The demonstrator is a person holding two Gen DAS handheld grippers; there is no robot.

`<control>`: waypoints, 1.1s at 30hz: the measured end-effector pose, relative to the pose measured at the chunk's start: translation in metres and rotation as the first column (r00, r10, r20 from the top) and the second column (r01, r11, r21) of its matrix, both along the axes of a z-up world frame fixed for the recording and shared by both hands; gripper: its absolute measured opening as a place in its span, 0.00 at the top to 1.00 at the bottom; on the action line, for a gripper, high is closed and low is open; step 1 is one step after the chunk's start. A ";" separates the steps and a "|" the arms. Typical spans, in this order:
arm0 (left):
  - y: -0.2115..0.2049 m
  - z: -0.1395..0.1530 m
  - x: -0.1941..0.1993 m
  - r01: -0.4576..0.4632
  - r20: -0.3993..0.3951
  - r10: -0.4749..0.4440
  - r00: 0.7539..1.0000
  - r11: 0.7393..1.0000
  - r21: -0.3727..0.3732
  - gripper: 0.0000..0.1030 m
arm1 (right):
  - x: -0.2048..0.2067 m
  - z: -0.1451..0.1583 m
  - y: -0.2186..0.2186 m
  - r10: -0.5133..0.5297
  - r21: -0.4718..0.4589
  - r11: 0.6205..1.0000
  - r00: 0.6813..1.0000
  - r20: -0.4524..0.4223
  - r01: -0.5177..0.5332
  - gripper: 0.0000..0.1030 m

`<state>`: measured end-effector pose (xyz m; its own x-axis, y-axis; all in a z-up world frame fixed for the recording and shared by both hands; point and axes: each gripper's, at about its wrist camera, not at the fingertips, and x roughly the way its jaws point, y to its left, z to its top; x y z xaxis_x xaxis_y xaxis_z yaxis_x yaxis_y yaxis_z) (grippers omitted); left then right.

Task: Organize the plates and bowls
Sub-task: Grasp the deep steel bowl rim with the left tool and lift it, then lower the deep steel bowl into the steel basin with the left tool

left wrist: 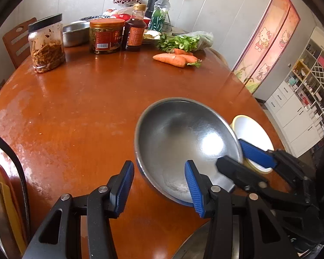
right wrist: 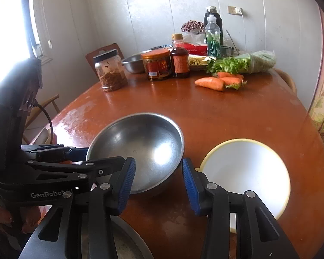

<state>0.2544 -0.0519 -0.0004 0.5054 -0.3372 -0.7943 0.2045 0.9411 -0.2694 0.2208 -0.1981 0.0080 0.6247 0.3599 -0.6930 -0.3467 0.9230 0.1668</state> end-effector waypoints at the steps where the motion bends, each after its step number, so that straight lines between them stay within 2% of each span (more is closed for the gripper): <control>1: 0.000 0.001 0.000 0.000 0.005 0.000 1.000 1.000 0.005 0.54 | 0.001 -0.001 0.000 0.001 0.005 1.000 1.000 -0.006 -0.001 0.54; 6: -0.001 0.003 -0.001 0.004 0.017 -0.004 1.000 1.000 0.018 0.54 | 0.000 0.001 0.001 0.012 0.024 1.000 1.000 -0.012 -0.012 0.54; 15: 0.004 0.022 -0.013 -0.016 0.061 0.014 0.998 0.999 0.029 0.54 | -0.014 0.020 0.007 0.029 0.028 0.999 0.999 0.042 -0.030 0.54; 23: 0.007 0.041 -0.037 -0.022 0.103 0.018 0.994 0.999 0.044 0.53 | -0.034 0.037 0.011 0.040 0.030 0.999 0.996 0.077 -0.043 0.54; 33: 0.001 0.051 -0.072 -0.007 0.126 0.001 0.992 0.998 0.054 0.53 | -0.067 0.043 0.007 0.032 0.041 0.999 0.996 0.086 -0.036 0.54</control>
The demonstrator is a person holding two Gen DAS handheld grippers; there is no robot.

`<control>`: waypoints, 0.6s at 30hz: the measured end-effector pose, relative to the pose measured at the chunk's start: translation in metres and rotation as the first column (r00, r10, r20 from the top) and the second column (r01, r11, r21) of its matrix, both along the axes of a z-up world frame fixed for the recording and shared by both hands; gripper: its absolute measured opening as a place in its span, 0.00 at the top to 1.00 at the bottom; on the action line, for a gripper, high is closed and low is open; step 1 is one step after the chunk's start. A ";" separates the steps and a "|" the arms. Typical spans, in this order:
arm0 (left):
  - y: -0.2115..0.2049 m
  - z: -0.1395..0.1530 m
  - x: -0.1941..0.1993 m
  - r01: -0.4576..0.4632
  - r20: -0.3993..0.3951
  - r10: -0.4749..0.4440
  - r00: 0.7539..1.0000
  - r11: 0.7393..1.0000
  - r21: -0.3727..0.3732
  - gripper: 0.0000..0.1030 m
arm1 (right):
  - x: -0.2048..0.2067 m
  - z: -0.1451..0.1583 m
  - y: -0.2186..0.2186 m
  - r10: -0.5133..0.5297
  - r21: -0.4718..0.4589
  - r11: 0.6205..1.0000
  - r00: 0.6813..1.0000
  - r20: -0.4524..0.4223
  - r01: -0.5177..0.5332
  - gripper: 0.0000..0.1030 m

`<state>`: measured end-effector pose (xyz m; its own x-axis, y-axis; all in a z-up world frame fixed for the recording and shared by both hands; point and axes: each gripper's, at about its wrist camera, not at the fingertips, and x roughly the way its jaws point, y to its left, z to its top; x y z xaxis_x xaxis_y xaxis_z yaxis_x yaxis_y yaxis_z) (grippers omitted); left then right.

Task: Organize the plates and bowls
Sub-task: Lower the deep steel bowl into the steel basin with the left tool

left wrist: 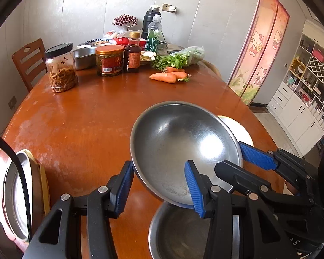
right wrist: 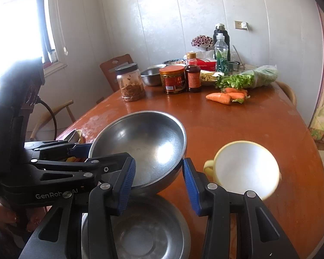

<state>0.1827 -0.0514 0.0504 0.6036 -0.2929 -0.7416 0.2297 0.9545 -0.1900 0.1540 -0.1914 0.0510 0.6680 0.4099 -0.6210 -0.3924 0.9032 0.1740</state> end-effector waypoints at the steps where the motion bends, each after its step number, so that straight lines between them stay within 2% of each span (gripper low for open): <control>1: -0.001 0.001 -0.004 0.002 0.002 -0.002 1.000 1.000 -0.001 0.53 | -0.005 0.001 -0.001 -0.002 0.001 1.000 1.000 0.002 0.002 0.54; 18: -0.021 -0.004 -0.067 0.032 -0.018 -0.031 0.999 0.999 0.027 0.52 | -0.071 0.002 -0.014 -0.003 0.003 1.000 1.000 0.015 0.002 0.53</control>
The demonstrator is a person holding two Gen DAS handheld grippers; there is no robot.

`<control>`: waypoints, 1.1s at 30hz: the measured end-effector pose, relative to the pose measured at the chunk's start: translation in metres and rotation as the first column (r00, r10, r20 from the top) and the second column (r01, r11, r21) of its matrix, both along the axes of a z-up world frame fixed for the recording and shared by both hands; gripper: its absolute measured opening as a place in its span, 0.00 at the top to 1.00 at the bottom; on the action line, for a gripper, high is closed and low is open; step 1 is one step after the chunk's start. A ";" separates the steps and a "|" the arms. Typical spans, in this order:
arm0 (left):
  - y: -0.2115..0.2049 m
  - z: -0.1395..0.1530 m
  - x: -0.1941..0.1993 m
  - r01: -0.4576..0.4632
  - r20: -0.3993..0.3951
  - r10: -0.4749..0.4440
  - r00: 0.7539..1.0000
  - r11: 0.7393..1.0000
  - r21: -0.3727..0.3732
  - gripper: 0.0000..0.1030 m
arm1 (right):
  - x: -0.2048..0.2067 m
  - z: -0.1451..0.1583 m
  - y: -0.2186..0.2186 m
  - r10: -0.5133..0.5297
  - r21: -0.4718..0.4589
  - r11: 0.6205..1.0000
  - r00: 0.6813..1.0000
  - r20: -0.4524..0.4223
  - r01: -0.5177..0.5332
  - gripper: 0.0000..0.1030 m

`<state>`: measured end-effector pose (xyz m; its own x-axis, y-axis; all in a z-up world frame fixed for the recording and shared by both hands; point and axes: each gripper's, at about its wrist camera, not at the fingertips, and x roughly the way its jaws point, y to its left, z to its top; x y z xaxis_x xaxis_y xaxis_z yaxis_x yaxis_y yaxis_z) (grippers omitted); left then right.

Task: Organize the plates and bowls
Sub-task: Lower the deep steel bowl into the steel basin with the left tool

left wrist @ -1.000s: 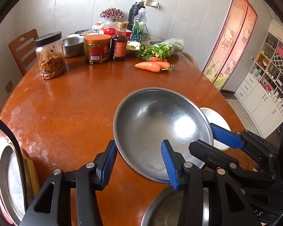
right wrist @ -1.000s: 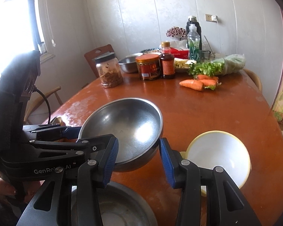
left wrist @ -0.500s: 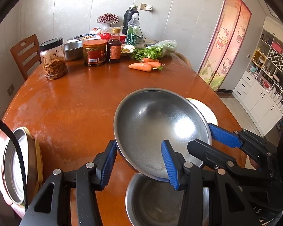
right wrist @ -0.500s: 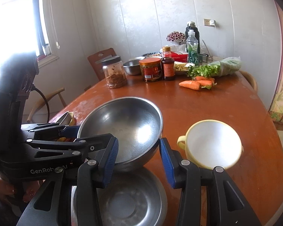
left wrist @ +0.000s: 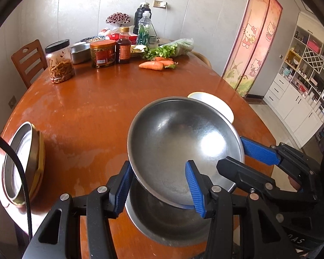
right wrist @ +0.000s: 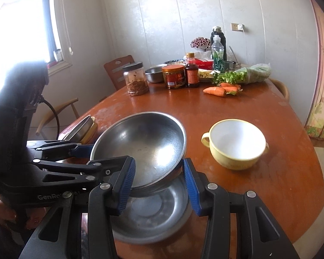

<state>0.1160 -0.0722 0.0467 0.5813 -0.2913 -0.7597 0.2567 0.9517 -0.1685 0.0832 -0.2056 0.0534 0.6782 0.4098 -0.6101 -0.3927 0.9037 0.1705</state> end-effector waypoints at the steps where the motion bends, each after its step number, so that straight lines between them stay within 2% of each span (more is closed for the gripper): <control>1: -0.001 -0.001 -0.001 -0.001 -0.006 0.001 1.000 1.000 0.003 0.52 | -0.004 0.000 -0.001 0.002 -0.001 1.000 1.000 0.002 -0.002 0.53; 13: 0.000 -0.011 -0.025 0.014 -0.026 -0.013 1.000 1.000 0.016 0.52 | -0.026 -0.014 -0.003 0.019 -0.006 1.000 0.999 -0.044 -0.019 0.53; 33: -0.002 -0.026 -0.023 0.032 -0.071 -0.031 0.997 0.999 0.021 0.52 | -0.025 -0.027 -0.006 0.015 0.001 1.000 0.996 -0.087 -0.015 0.53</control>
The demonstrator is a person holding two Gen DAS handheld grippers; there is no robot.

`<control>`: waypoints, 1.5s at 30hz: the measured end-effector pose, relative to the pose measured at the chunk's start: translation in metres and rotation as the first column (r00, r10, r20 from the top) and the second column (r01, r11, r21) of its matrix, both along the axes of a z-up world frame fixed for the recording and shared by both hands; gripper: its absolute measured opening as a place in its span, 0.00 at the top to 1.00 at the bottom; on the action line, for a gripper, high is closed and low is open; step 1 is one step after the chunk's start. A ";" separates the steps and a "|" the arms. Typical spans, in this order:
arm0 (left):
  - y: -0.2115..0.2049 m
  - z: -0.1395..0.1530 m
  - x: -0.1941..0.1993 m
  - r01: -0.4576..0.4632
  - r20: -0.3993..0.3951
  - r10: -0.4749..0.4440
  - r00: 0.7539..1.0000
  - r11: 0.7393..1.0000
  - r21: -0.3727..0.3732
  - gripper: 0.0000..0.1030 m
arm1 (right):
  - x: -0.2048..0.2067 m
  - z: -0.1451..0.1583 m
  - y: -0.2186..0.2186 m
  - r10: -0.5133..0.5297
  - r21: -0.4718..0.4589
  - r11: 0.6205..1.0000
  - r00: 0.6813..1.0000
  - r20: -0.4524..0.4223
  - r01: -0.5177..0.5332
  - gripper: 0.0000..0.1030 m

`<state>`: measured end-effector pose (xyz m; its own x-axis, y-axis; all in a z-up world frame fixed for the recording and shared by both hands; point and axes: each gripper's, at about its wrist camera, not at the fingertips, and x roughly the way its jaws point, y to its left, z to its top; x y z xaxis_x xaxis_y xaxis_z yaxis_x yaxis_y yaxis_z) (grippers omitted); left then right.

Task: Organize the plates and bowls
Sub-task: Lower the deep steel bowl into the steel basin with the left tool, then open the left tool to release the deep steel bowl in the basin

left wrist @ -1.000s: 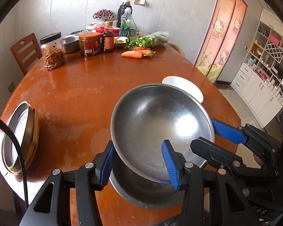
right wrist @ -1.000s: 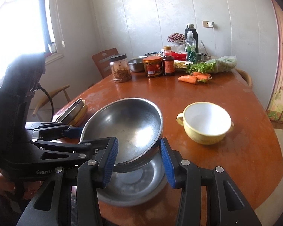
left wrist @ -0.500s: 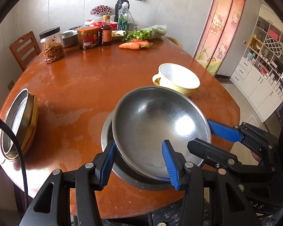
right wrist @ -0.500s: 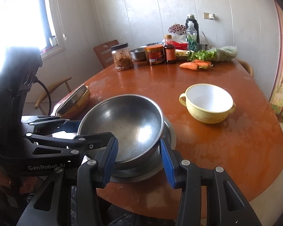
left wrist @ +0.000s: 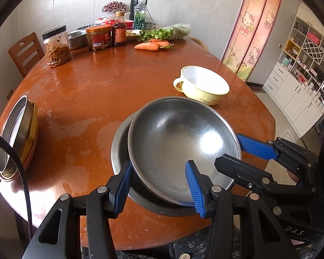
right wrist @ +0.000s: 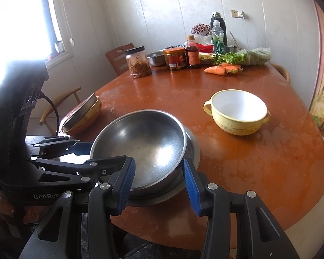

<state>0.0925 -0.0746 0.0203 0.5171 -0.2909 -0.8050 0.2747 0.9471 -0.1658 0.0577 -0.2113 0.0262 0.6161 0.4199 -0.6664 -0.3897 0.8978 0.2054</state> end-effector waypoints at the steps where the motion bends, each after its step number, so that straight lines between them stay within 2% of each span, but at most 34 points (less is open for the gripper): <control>1: 0.000 0.000 0.000 0.000 -0.001 0.000 1.000 1.000 -0.002 0.52 | 0.000 0.000 0.000 -0.001 -0.001 1.000 1.000 -0.002 0.001 0.53; 45: 0.003 0.001 -0.004 0.014 0.023 -0.014 1.000 1.000 -0.001 0.51 | 0.006 -0.007 -0.006 -0.026 0.014 1.000 1.000 -0.013 0.026 0.52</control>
<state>0.0885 -0.0714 0.0211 0.5314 -0.2992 -0.7925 0.2914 0.9430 -0.1606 0.0638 -0.2173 0.0191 0.6185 0.4137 -0.6681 -0.3639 0.9043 0.2232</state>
